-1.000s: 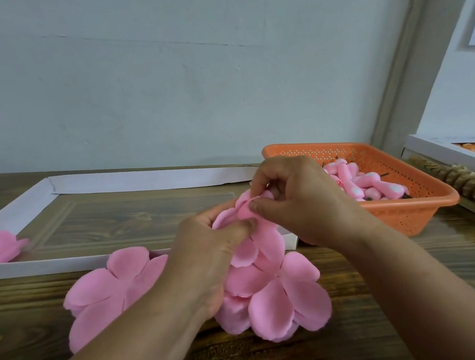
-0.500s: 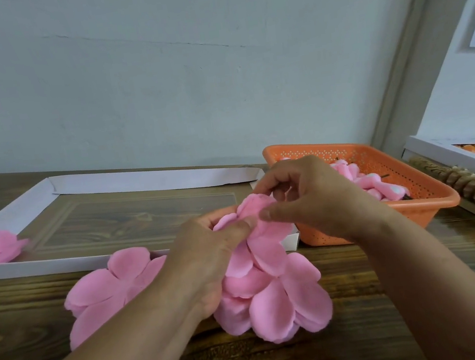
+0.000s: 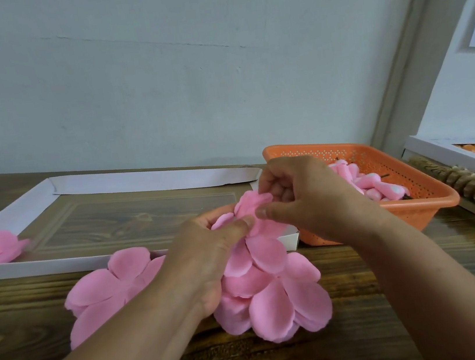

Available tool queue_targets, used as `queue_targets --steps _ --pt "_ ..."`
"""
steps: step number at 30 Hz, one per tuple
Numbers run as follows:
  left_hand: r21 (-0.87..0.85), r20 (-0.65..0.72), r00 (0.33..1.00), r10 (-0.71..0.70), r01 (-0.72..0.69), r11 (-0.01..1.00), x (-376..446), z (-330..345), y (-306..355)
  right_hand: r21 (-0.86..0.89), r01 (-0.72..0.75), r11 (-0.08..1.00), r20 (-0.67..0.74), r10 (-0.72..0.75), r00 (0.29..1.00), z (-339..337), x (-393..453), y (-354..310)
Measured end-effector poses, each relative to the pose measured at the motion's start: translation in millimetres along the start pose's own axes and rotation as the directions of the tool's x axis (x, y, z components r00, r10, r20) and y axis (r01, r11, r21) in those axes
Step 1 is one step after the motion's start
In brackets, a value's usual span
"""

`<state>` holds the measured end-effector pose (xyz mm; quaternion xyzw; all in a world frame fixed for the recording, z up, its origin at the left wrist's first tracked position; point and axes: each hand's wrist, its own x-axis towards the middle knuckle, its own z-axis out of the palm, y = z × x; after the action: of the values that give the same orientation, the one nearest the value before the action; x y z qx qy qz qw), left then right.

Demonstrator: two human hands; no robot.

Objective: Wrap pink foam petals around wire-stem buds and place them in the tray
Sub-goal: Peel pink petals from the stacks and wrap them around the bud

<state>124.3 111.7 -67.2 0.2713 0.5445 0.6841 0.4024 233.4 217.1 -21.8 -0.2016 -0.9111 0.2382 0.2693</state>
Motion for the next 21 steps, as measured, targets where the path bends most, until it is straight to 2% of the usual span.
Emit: queue_targets --steps 4,11,16,21 --pt "0.035 -0.004 0.999 0.033 -0.033 0.999 0 -1 1 0.074 0.009 0.997 0.003 -0.01 1.0 1 -1 -3" --pt "0.084 -0.03 0.999 0.026 -0.024 0.996 3 -3 0 0.053 0.011 0.999 0.029 -0.013 0.999 2 -1 -1" --pt "0.124 -0.112 0.993 0.037 -0.023 0.992 7 -4 -2 -0.008 0.041 0.999 0.064 -0.04 0.997 6 -1 -1" --pt "0.161 -0.117 0.989 0.085 -0.066 0.985 5 -5 -2 -0.077 0.058 0.995 0.096 -0.05 0.994 13 -2 -7"
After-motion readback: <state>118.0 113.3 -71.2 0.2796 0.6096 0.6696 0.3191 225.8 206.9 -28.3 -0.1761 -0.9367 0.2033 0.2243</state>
